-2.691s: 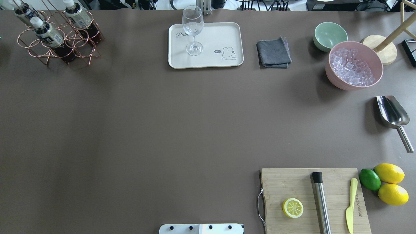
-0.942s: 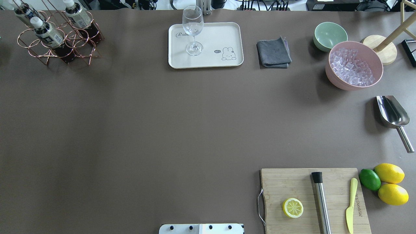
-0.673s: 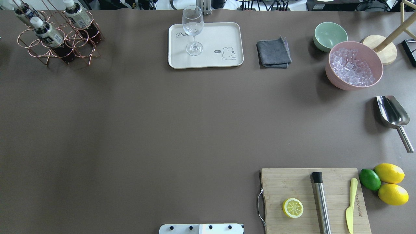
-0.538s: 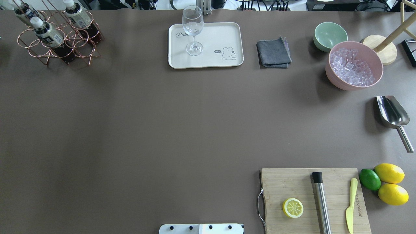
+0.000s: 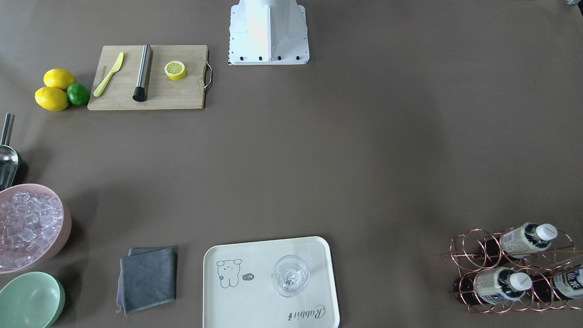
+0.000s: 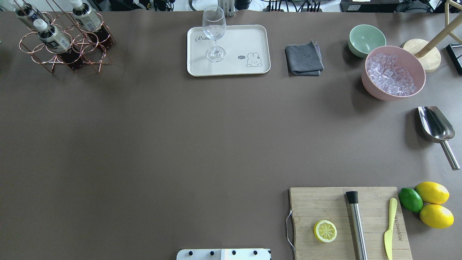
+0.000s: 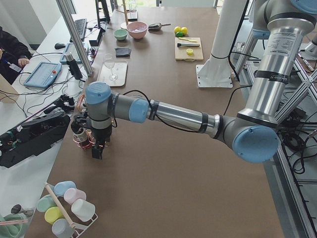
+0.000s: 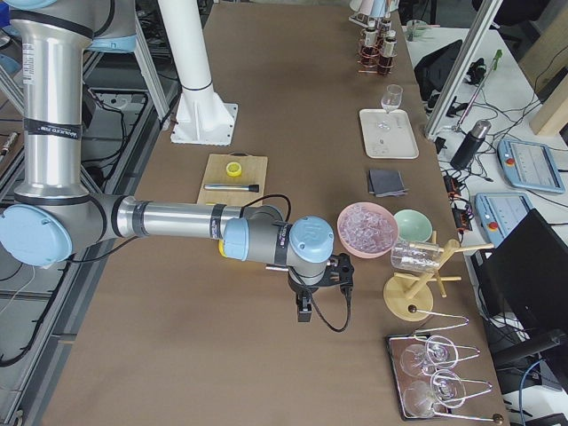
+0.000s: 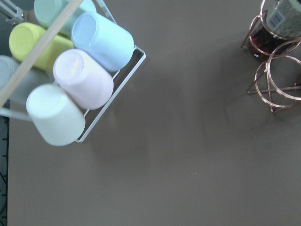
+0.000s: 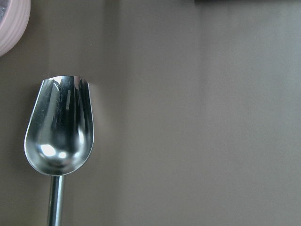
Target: Take tea from basket to plate
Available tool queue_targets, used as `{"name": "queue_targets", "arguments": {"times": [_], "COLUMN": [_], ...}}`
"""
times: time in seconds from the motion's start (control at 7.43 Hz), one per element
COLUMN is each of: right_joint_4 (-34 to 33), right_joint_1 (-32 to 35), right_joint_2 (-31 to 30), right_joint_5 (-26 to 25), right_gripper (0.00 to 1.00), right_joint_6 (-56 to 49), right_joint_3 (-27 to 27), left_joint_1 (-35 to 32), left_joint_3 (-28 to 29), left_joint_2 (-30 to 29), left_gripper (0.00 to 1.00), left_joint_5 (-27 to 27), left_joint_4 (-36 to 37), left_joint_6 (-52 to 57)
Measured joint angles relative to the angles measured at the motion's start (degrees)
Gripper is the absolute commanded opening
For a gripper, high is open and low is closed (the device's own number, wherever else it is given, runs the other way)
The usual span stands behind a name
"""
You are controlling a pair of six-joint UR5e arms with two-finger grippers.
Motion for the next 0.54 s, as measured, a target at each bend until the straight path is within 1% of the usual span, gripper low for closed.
{"name": "queue_targets", "arguments": {"times": [0.27,0.54], "right_joint_4": [-0.01,-0.07], "right_joint_1": [-0.21,-0.75], "right_joint_2": [0.24,1.26], "right_joint_5": [0.11,0.28], "right_gripper": [1.00,1.00], "right_joint_6": [0.06,1.08], "right_joint_3": [0.07,0.16], "left_joint_1": [0.07,2.07], "left_joint_3": [3.84,5.00], "left_joint_2": [-8.40,-11.82], "left_gripper": [0.98,0.97], "left_joint_5": [0.07,-0.27], "left_joint_4": [2.72,0.05], "left_joint_6": [9.82,14.57]}}
